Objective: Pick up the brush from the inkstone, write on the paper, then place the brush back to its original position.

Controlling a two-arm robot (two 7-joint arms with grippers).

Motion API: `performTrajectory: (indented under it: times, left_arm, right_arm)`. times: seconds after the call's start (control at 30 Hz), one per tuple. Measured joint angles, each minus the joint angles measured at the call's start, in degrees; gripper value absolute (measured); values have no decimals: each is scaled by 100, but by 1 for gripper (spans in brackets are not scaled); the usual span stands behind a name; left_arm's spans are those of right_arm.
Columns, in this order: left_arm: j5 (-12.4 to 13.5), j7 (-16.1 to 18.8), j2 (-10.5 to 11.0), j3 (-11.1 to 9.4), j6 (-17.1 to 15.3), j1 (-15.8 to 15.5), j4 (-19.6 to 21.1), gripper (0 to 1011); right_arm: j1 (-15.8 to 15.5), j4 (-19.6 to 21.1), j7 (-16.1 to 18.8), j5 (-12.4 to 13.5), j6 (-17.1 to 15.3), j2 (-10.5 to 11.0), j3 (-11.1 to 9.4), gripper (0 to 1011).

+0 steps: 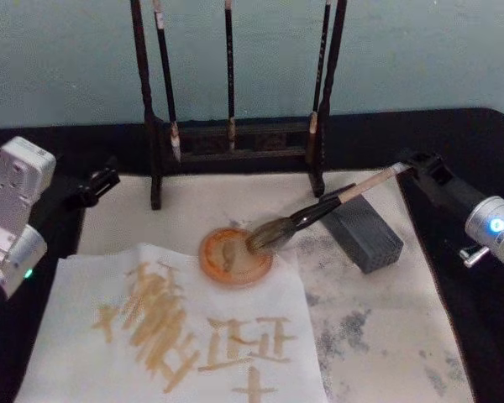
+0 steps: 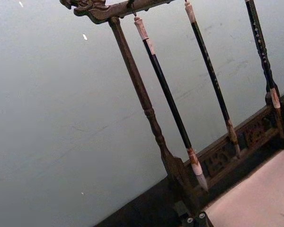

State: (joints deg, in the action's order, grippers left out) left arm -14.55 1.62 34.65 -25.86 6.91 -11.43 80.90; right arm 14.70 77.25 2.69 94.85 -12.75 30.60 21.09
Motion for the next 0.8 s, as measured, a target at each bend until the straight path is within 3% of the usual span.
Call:
performTrajectory:
  times: [0.37,0.8]
  left_arm:
    - [0,0,0,0,0,0,0,1002]
    - [0,0,0,0,0,0,0,1000]
  right_arm:
    - [60,-53,-68,151,59,54,121,178]
    - [53,-45,-68,151,60,48,110,179]
